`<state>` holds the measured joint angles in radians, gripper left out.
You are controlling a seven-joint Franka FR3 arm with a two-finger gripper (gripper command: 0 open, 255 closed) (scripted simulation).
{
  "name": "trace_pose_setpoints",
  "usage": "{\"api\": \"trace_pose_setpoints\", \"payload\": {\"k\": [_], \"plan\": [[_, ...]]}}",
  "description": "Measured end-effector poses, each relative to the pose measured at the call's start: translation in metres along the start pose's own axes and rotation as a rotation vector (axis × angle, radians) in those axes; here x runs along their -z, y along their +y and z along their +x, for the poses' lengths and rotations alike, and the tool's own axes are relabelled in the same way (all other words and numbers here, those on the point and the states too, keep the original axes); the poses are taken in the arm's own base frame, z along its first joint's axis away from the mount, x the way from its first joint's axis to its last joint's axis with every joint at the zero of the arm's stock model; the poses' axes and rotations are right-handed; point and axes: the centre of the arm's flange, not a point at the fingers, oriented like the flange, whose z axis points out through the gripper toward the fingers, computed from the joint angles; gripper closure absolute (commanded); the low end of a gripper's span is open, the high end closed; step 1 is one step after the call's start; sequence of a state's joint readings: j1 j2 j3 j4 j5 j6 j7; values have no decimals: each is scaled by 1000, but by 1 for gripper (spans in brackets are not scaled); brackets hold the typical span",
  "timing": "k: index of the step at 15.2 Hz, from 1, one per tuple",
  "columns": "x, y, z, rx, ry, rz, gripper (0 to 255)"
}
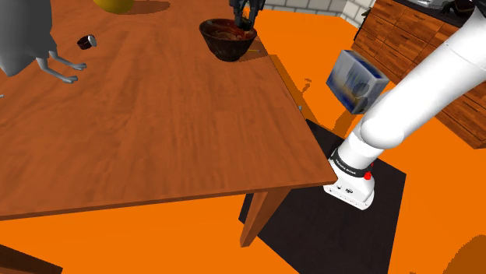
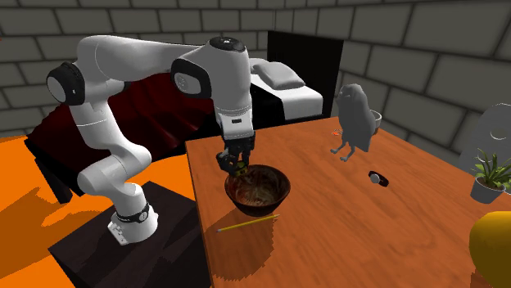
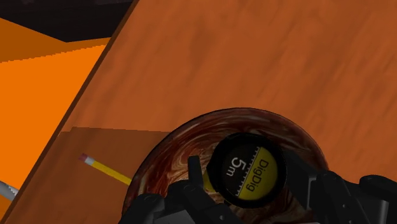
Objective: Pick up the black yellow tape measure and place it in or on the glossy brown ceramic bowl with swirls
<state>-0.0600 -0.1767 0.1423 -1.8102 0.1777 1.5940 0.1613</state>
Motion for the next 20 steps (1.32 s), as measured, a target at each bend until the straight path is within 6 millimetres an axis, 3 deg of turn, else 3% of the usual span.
{"api": "trace_pose_setpoints", "payload": {"k": [3, 8, 9, 15, 20], "plan": [[-11, 2, 1, 0, 0, 0, 255], [-12, 2, 0, 0, 0, 0, 255], [-12, 2, 0, 0, 0, 0, 0], [-12, 2, 0, 0, 1, 0, 0], [33, 3, 2, 0, 2, 0, 0]]}}
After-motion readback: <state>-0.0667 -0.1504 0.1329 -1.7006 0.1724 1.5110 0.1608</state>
